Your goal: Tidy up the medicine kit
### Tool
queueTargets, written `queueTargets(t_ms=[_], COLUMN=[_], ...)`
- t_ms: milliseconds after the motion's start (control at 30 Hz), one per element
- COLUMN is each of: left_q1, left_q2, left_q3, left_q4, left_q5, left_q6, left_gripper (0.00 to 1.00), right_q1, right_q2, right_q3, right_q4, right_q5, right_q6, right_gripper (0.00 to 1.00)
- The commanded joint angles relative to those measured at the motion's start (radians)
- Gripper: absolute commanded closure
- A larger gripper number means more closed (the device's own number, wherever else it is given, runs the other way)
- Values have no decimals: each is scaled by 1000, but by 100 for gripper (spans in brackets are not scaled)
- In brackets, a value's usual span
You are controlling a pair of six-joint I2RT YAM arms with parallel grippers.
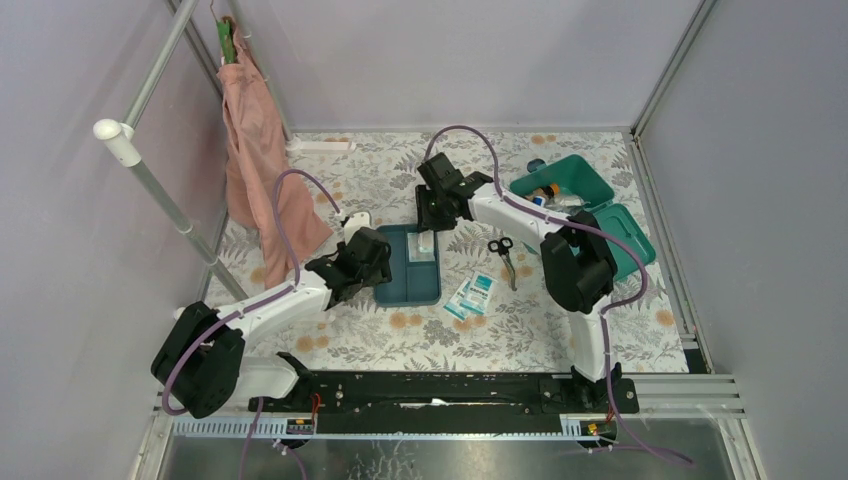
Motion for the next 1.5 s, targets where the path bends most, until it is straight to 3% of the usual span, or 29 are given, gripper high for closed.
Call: queueTargets(t_ms=[0,167,333,700,967,1333,1467], left_q1=[8,8,8,8,8,8,8], left_q2=[-15,-14,-11,-16,-24,-49,-52], left_q3=[-13,-14,-15,-18,-13,-15,-16], left_q4=[-8,-7,-7,-8,-13,-28,-28], left_q5=[-24,-24,-24,-28,-34,-48,-50], left_q6=[-7,-6,-6,-6,-6,-12,-15], left_gripper=[39,39,39,39,39,39,39], right_q1=[16,26,34,39,39,37,37], right_q2=[42,70,102,61,22,11,28], right_q3=[68,90,120,138,93,93,104], right_q4=[-34,-58,-78,-83,-24,15,10], right_q5=[6,54,59,70,16,59,16], right_q6=[2,-8,-14,-29,-19,2,-22], right_gripper=[55,53,42,30,29,29,40])
